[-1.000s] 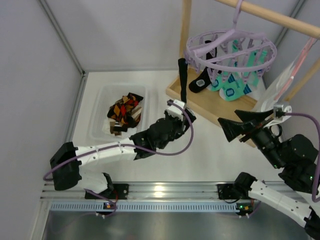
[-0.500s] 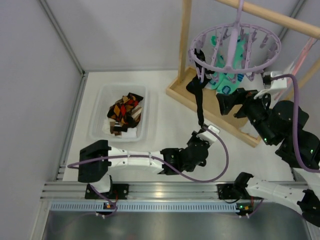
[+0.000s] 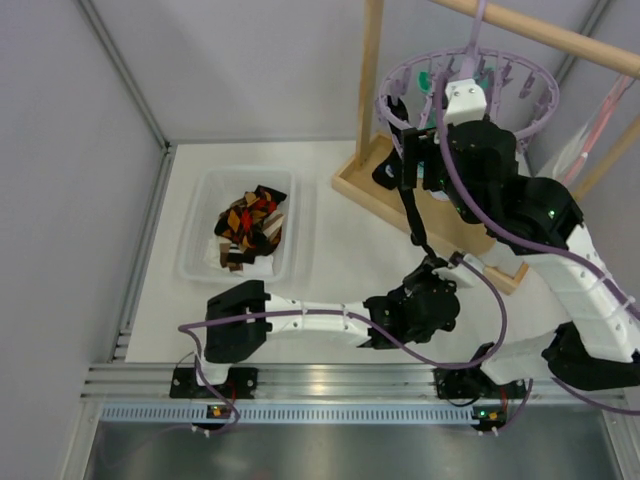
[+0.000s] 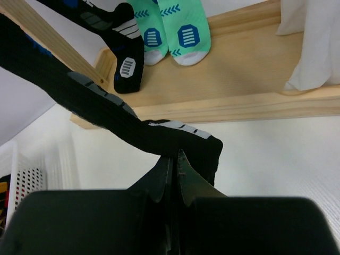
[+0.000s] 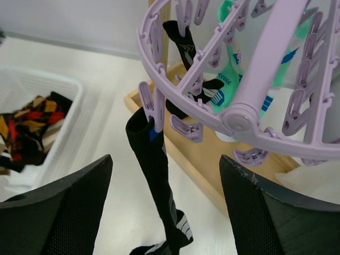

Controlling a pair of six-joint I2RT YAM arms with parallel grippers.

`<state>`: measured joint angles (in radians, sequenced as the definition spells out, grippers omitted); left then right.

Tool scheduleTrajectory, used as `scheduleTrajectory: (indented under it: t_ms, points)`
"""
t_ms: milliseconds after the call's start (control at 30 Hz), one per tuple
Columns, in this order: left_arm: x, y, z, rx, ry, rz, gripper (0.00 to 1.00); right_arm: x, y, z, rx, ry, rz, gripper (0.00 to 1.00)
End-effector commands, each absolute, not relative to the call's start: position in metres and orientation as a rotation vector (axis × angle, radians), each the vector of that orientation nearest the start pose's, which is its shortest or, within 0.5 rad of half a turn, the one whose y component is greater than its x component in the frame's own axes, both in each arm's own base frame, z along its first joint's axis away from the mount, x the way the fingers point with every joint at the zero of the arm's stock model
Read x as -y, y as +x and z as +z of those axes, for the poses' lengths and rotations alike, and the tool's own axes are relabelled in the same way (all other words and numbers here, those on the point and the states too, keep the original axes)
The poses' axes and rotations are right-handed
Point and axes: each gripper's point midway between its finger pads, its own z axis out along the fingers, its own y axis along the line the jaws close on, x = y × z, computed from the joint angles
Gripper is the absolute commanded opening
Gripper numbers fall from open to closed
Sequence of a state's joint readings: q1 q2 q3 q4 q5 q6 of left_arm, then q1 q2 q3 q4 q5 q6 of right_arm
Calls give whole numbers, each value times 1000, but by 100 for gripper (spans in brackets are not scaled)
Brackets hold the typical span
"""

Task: Remove the socks clipped to the hanger

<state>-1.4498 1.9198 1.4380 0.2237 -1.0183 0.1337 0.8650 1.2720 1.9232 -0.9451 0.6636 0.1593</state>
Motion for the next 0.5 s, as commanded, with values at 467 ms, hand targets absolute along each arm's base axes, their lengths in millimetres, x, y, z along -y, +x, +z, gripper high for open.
scheduleTrajectory:
  t_ms: [467]
  points:
    - [527,201,248,-1460,734,63,0,-173,292,448,-1831,-269,-2,74]
